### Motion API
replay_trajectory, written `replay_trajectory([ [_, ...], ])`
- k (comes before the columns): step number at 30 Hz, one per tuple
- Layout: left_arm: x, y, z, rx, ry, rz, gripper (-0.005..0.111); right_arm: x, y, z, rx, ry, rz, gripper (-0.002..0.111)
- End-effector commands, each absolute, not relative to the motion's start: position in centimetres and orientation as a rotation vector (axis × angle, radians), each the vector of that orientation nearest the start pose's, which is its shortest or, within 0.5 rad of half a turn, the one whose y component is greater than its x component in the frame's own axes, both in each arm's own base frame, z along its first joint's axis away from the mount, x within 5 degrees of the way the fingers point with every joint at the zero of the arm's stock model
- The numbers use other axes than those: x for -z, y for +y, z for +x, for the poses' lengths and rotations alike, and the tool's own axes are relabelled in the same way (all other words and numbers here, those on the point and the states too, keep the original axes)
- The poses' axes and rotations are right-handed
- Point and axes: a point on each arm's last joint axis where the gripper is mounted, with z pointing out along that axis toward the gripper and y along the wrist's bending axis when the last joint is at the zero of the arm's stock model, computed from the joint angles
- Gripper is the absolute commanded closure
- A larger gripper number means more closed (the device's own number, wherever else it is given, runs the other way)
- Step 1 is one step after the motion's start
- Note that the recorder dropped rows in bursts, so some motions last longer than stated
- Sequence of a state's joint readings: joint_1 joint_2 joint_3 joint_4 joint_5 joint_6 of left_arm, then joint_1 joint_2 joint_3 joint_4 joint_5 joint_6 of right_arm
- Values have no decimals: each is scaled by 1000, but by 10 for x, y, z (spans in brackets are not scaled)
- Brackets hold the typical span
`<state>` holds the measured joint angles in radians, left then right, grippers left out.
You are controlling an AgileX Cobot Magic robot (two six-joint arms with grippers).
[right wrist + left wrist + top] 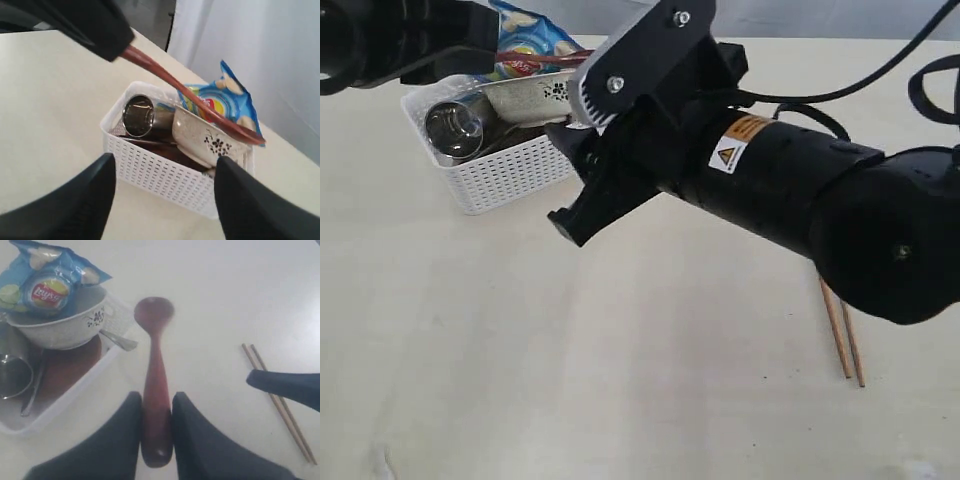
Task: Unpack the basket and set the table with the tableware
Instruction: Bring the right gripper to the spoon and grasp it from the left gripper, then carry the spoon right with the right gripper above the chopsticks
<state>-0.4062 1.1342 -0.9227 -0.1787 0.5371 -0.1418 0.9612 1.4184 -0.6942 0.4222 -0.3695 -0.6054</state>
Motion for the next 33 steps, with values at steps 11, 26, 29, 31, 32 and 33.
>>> replay_trajectory([
  [11, -332, -107, 211, 606, 2299, 76, 107, -220, 262, 202, -105, 1220, -1027, 52],
  [26, -333, -108, 210, 645, 2304, 53, 107, -207, 282, 217, -66, 1217, -1039, 97],
  [29, -333, -108, 211, 643, 2300, 56, 106, -207, 282, 217, -68, 1218, -1038, 109],
  [31, -333, -108, 211, 639, 2290, 66, 104, -207, 282, 217, -68, 1218, -1038, 109],
  [32, -333, -108, 211, 638, 2288, 68, 99, -207, 282, 217, -68, 1218, -1038, 109],
  [33, -334, -108, 211, 637, 2285, 69, 95, -207, 282, 217, -68, 1218, -1038, 109],
])
